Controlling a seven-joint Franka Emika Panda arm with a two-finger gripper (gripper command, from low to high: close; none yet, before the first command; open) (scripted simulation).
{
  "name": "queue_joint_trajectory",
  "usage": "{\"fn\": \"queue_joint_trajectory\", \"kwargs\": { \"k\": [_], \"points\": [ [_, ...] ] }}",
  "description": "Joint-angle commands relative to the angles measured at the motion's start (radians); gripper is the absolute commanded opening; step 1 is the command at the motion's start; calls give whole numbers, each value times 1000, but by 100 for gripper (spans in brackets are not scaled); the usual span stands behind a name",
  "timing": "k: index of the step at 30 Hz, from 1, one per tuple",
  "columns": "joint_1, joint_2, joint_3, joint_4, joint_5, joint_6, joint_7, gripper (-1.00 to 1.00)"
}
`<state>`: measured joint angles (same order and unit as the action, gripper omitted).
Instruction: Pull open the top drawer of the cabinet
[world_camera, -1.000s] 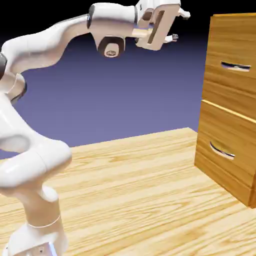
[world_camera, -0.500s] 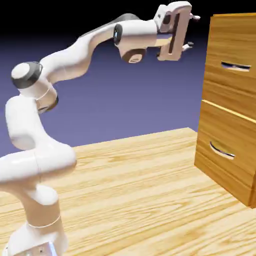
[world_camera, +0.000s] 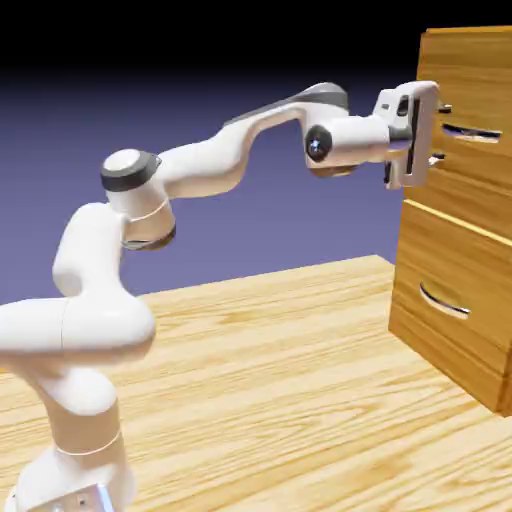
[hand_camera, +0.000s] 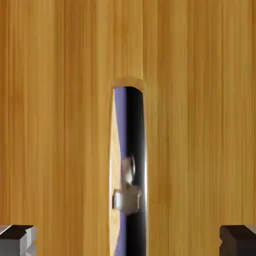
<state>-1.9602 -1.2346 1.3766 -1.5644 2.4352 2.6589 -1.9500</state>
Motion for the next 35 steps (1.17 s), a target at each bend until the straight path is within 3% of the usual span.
{"fn": "queue_joint_trajectory", "kwargs": {
  "k": [1, 4, 5, 31, 32, 35],
  "points": [
    [-28, -3, 10, 36, -5, 9, 14, 0],
    [-91, -10, 31, 118, -16, 28, 47, 0],
    [-91, -10, 31, 118, -16, 28, 47, -100],
    [682, -65, -322, -774, -80, -128, -131, -100],
    [682, -65, -322, -774, -80, -128, -131, 100],
    [754, -87, -360, -838, -114, -123, -122, 100]
  ]
}}
